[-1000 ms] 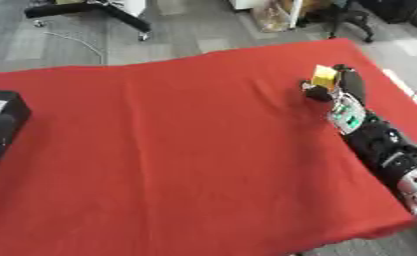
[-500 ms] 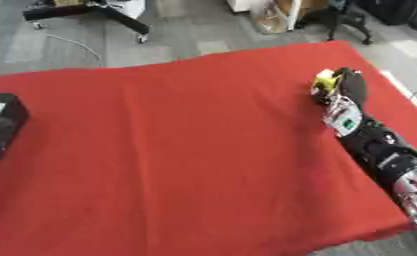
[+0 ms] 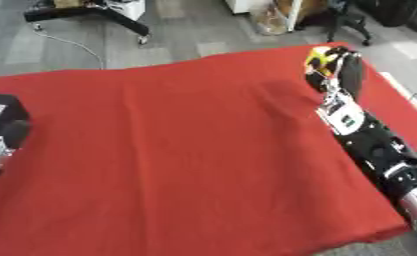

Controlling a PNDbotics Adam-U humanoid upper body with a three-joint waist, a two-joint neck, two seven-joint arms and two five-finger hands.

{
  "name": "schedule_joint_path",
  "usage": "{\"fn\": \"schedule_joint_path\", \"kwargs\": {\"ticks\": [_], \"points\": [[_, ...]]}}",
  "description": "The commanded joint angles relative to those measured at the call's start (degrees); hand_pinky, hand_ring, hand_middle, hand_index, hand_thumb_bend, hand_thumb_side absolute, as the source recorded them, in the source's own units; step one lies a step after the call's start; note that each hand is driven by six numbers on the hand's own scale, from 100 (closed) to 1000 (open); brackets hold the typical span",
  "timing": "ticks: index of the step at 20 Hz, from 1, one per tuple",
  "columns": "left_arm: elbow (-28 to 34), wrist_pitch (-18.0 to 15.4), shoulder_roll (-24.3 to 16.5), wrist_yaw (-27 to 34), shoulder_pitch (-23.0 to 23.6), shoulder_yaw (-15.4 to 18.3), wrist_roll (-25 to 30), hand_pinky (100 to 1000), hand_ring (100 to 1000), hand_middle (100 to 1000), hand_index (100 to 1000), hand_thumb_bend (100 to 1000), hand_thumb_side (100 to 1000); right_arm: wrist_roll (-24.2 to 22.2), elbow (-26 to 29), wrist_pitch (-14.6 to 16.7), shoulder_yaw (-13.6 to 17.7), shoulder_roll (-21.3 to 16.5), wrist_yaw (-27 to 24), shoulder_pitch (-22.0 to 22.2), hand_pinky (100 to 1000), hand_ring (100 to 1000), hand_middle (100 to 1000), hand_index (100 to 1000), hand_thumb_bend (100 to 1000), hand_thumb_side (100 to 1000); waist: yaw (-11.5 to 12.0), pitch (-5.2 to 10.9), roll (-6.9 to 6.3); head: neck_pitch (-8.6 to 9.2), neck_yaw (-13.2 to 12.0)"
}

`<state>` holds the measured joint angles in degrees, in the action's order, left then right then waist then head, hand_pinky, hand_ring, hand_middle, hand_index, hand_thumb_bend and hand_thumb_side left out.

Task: Pick up the objects with one hand, pass them to the other hand, and then place them into the box on the other side of the table.

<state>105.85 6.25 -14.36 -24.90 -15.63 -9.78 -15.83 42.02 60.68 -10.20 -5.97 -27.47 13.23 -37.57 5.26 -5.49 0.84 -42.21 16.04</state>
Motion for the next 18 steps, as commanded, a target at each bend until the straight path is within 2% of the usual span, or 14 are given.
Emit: {"fn": "schedule_joint_path", "kwargs": {"ticks": [1,3,6,7,8,11,13,14,15,18], "points": [[-2.38,-0.71,0.21,-0.76,-1.22,-1.02,-0.14,696,744,749,901,789,621,-3.00,15.46,-0.25,-2.83,1.33,-2.43,0.49,527,503,359,452,100,123,-0.11,0.45,0.23,0.51,-1.09],[-4.94,-1.48,0.49,-1.53,-1.90,-1.99,0.03,698,746,750,899,772,609,-5.63,24.49,-0.85,-4.58,3.95,-3.22,1.55,531,503,355,446,100,125,-0.27,0.63,0.27,0.44,-1.85],[-8.58,-3.21,1.14,-3.58,-3.36,-3.59,0.17,708,761,756,901,760,589,-9.78,35.11,-1.96,-6.92,8.94,-4.61,2.90,534,503,354,442,100,125,-0.72,0.98,0.42,0.36,-3.11],[-9.57,-3.90,1.46,-4.45,-3.94,-4.08,0.03,715,771,762,902,764,585,-11.03,37.65,-2.25,-7.73,10.71,-5.36,3.32,533,502,349,441,350,100,-0.91,1.08,0.49,0.40,-3.56],[-10.45,-4.66,1.81,-5.37,-4.56,-4.53,-0.27,717,775,766,903,768,583,-12.29,39.76,-2.52,-8.69,12.42,-6.31,3.73,533,502,353,441,100,126,-1.12,1.15,0.57,0.48,-4.01],[-12.41,-6.99,3.17,-9.47,-6.49,-6.04,-1.19,734,789,778,905,793,565,-15.93,43.68,-3.17,-11.94,16.64,-8.59,4.97,531,500,354,442,100,132,-1.65,1.26,0.79,0.83,-5.14],[-13.08,-8.91,4.09,-11.59,-7.69,-7.34,-1.33,742,791,778,896,776,555,-17.88,44.78,-3.50,-13.94,19.01,-10.00,5.63,528,499,355,442,100,131,-1.91,1.24,0.83,1.13,-5.68],[-13.27,-9.97,4.53,-12.47,-8.36,-8.05,-1.59,743,789,775,888,879,580,-18.68,44.89,-3.65,-14.89,20.23,-10.86,5.92,527,499,355,442,215,100,-2.00,1.21,0.83,1.29,-5.82],[-13.40,-10.86,4.88,-13.24,-9.02,-8.65,-2.33,742,786,774,879,769,552,-19.27,44.85,-3.72,-15.67,21.21,-11.64,6.13,527,498,355,442,100,132,-2.08,1.18,0.83,1.40,-5.88],[-13.42,-12.30,5.85,-15.50,-10.95,-10.50,-7.25,740,780,770,863,757,552,-20.55,44.56,-3.76,-17.46,22.97,-13.51,6.51,525,497,355,442,100,131,-2.32,1.11,0.85,1.57,-5.87]]}}
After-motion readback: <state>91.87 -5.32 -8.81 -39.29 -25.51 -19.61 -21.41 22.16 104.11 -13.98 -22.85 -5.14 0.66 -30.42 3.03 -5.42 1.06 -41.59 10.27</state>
